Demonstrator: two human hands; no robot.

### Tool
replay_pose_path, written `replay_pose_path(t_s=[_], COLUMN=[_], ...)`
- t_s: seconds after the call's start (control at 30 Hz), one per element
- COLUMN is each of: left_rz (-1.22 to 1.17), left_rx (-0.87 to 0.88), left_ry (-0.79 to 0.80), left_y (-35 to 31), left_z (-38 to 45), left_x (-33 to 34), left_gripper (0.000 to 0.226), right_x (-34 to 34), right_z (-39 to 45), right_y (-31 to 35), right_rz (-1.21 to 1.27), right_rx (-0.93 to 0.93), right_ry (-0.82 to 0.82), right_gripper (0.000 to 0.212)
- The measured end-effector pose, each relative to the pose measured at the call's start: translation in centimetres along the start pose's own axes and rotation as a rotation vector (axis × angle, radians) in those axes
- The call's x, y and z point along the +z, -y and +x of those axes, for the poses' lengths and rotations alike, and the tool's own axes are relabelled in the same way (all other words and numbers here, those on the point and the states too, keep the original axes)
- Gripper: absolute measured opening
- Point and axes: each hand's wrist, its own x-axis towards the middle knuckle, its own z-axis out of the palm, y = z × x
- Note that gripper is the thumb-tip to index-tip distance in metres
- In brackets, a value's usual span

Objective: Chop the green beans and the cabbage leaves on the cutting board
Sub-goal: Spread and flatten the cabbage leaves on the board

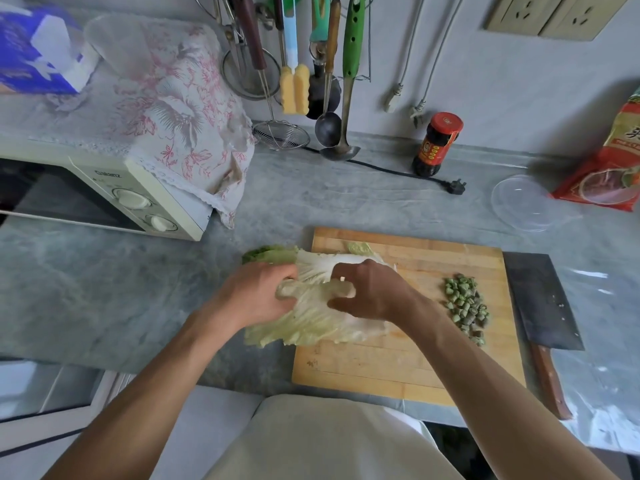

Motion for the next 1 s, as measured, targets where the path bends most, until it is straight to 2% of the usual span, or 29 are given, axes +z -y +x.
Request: replay_pose_path(t_s=[0.07,0.13,0.23,0.3,0.37,0.4,0.47,0.53,0.6,0.67,0.73,0.8,0.87,0.9,0.93,1.0], left_rz=[-0.056,-0.139,-0.150,-0.087,-0.032,-0.024,-0.036,-0.012,0.063,0.110,0.102,0.023,-0.098,-0.179,-0.258,-0.404], left_rx=[-0.065,-0.122,-0.155,-0.158,-0.170,-0.157,-0.107,-0.043,-0.019,-0.009,-0.018,-0.018,-0.029,-0.040,-0.065,-0.134], left_ry=[0.054,0.113,0.213,0.237,0.234,0.221,0.186,0.165,0.155,0.120,0.086,0.075,0.051,0.035,0.020,-0.016], left_y=[1.1,2.1,2.6,2.6,2.2,1.9,0.7,-0.9,-2.1,-2.8,-3.1,-3.3,-3.0,-2.7,-2.3,-0.9], left_z=[-0.4,-0.9,-1.4,-1.6,-1.6,-1.6,-1.2,-0.6,-0.1,0.3,0.2,-0.2,-0.9,-1.3,-1.6,-2.1], left_x=[-0.8,-1.5,-1.0,0.2,1.4,1.8,2.5,3.1,3.8,4.4,4.8,5.0,4.7,4.5,4.2,3.6], left_gripper=[0.020,0.025,0.018,0.010,0.020,0.030,0.050,0.065,0.073,0.066,0.053,0.044,0.016,0.015,0.029,0.033], right_x=[-0.6,-0.7,0.4,1.6,2.7,3.0,3.7,3.8,3.7,3.5,3.5,3.7,4.0,4.2,4.3,4.6], right_z=[-0.3,-0.7,-1.2,-1.4,-1.7,-1.8,-1.8,-2.0,-1.8,-1.5,-1.1,-0.8,-0.5,-0.4,-0.4,-0.5], right_y=[-0.8,-1.5,-1.9,-2.2,-2.4,-2.4,-2.8,-3.2,-3.9,-4.6,-4.8,-5.0,-5.3,-5.3,-5.2,-5.0], right_rz=[-0.085,0.015,0.229,0.317,0.341,0.329,0.342,0.323,0.189,0.024,-0.076,-0.092,-0.096,-0.107,-0.124,-0.145], right_rx=[0.086,0.132,0.155,0.165,0.187,0.203,0.253,0.302,0.356,0.404,0.432,0.449,0.459,0.460,0.457,0.421], right_ry=[0.088,0.151,0.153,0.113,0.078,0.063,-0.026,-0.233,-0.417,-0.378,-0.211,-0.143,-0.158,-0.180,-0.208,-0.294], right_gripper=[0.040,0.034,0.007,0.019,0.004,0.011,0.019,0.019,0.022,0.043,0.065,0.074,0.073,0.071,0.067,0.050])
